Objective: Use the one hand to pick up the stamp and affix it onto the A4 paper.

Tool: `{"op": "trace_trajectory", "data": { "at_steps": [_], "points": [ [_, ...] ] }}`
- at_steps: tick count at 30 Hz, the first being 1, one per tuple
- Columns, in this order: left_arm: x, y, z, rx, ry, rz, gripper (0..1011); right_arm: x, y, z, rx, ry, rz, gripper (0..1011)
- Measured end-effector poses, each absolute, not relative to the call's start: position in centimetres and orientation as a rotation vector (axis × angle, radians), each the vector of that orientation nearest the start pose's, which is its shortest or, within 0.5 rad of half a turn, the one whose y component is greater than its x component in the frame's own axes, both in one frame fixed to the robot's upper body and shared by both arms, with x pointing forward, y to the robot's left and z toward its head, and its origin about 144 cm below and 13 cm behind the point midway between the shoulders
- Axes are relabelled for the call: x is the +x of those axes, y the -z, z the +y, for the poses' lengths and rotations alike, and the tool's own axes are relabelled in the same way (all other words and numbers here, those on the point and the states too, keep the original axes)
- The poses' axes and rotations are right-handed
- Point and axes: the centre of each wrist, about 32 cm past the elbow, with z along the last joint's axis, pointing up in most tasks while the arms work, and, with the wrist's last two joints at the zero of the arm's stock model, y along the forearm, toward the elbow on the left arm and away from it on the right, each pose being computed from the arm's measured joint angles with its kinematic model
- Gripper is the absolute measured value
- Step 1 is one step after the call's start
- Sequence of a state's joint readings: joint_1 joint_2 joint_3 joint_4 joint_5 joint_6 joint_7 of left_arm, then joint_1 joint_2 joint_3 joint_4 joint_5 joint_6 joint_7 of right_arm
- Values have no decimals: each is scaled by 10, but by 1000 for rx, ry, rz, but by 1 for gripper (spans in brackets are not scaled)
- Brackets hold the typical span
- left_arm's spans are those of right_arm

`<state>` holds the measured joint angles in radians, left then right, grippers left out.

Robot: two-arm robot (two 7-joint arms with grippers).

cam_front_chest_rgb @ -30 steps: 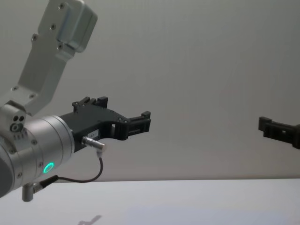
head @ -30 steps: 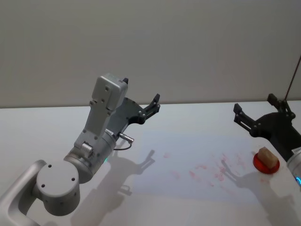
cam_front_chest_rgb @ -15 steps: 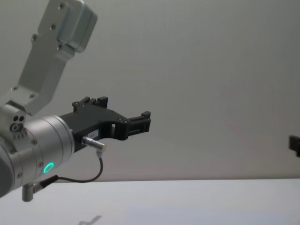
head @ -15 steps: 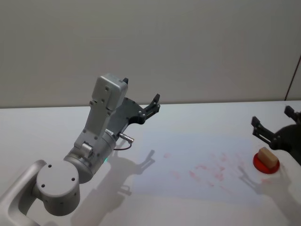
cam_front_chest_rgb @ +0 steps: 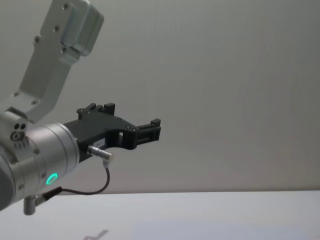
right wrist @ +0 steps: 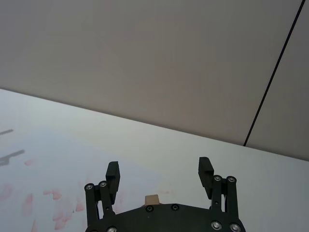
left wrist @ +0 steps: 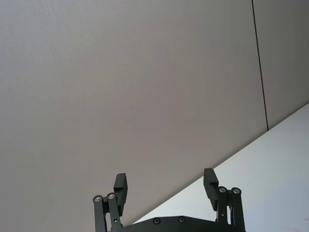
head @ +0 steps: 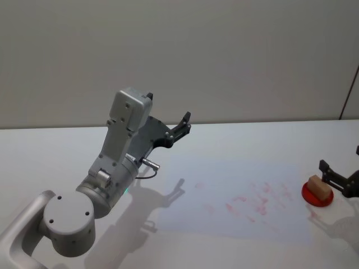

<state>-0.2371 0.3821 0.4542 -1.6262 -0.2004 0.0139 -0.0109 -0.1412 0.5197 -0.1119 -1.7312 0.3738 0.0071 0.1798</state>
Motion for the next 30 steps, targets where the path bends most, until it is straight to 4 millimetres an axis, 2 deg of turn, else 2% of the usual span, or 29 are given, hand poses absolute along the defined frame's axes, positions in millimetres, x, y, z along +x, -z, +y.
{"op": "trace_trajectory", "data": {
  "at_steps": [12, 30],
  "points": [
    [492, -1204, 198, 61, -1124, -268, 1001, 424, -1149, -336, -195, 1191, -38, 1001],
    [492, -1204, 198, 61, -1124, -268, 1001, 434, -1126, -336, -258, 1163, -10, 1001]
  ]
}}
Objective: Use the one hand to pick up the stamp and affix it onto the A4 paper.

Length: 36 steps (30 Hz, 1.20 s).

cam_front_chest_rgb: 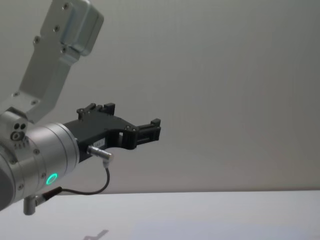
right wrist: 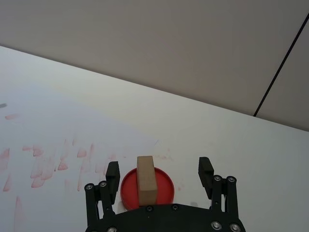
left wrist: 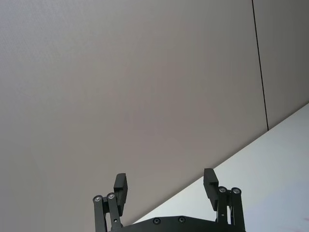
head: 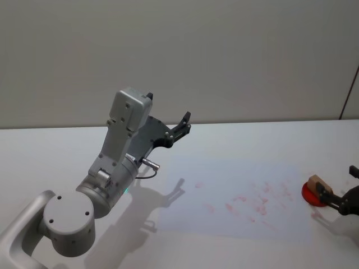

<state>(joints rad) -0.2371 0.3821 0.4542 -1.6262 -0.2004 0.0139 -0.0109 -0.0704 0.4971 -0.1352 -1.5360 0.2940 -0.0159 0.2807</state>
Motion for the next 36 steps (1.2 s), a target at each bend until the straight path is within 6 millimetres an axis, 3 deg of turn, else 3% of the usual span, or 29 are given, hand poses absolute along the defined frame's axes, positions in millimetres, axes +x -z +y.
{"op": "trace_trajectory", "data": {
  "at_steps": [31, 36],
  "points": [
    [492, -1204, 198, 61, -1124, -268, 1001, 447, -1108, -316, -329, 1170, 35, 1001],
    [492, -1204, 198, 61, -1124, -268, 1001, 448, -1107, -314, -333, 1174, 37, 922]
  ]
}}
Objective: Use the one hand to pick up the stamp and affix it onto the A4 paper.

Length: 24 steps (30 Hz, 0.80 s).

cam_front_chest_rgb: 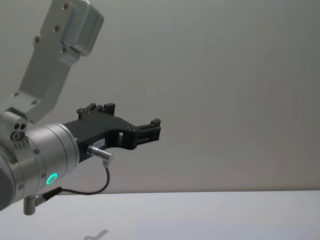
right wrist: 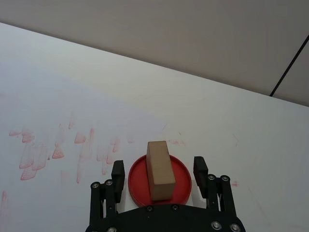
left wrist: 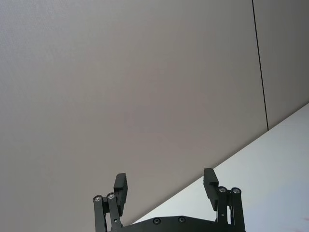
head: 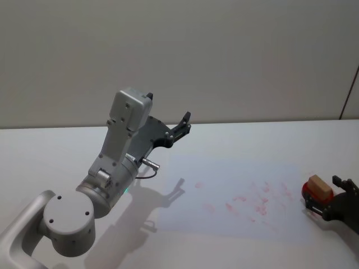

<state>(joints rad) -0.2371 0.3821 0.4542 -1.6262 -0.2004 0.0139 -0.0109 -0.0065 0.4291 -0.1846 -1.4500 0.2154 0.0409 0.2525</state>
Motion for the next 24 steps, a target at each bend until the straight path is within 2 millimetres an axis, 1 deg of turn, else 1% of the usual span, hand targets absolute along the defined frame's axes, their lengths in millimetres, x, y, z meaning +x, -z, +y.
{"op": "trace_trajectory", "data": {
  "at_steps": [1, 3, 7, 10, 11, 12, 13, 20, 21, 22, 24],
  "points": [
    [492, -1204, 198, 61, -1124, -268, 1001, 448, -1107, -313, -333, 1174, 38, 870],
    [492, -1204, 198, 61, -1124, -268, 1001, 449, -1107, -312, -334, 1175, 38, 837],
    [492, -1204, 198, 61, -1124, -268, 1001, 450, -1106, -310, -335, 1176, 39, 729],
    [492, -1204, 198, 61, -1124, -268, 1001, 451, -1106, -309, -337, 1175, 42, 617],
    [492, -1204, 198, 61, -1124, -268, 1001, 451, -1106, -309, -337, 1175, 42, 617],
    [492, -1204, 198, 61, -1124, -268, 1001, 451, -1106, -308, -338, 1175, 42, 550],
    [492, -1204, 198, 61, -1124, -268, 1001, 451, -1106, -308, -338, 1175, 43, 550],
    [492, -1204, 198, 61, -1124, -268, 1001, 451, -1105, -307, -339, 1174, 43, 309],
    [492, -1204, 198, 61, -1124, -268, 1001, 451, -1105, -307, -340, 1174, 43, 309],
    [492, -1204, 198, 61, -1124, -268, 1001, 451, -1105, -307, -340, 1174, 42, 252],
    [492, -1204, 198, 61, -1124, -268, 1001, 452, -1105, -307, -339, 1175, 42, 220]
  ]
}}
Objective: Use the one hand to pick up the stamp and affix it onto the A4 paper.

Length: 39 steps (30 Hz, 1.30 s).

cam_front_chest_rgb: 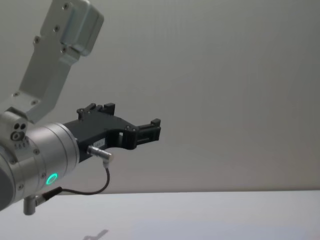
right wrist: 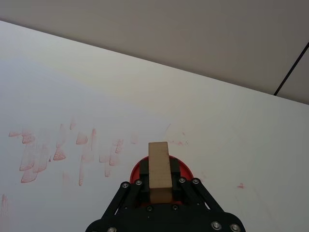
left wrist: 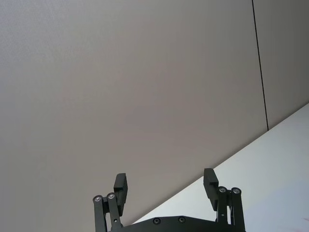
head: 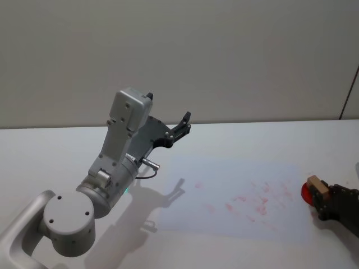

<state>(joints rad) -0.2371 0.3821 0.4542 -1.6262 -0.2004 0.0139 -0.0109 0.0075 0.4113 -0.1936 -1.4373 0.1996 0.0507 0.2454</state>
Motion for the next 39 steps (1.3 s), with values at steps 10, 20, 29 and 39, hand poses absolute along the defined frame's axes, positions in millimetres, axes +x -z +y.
{"op": "trace_trajectory", "data": {
  "at_steps": [10, 20, 29, 39],
  "points": [
    [492, -1204, 198, 61, -1124, -268, 1001, 453, -1109, -303, -310, 1176, 33, 220],
    [492, -1204, 198, 61, -1124, -268, 1001, 455, -1122, -291, -225, 1122, 13, 220],
    [492, -1204, 198, 61, -1124, -268, 1001, 450, -1133, -272, -154, 1018, -3, 220],
    [492, -1204, 198, 61, -1124, -268, 1001, 438, -1136, -249, -116, 876, -13, 221]
  ]
}}
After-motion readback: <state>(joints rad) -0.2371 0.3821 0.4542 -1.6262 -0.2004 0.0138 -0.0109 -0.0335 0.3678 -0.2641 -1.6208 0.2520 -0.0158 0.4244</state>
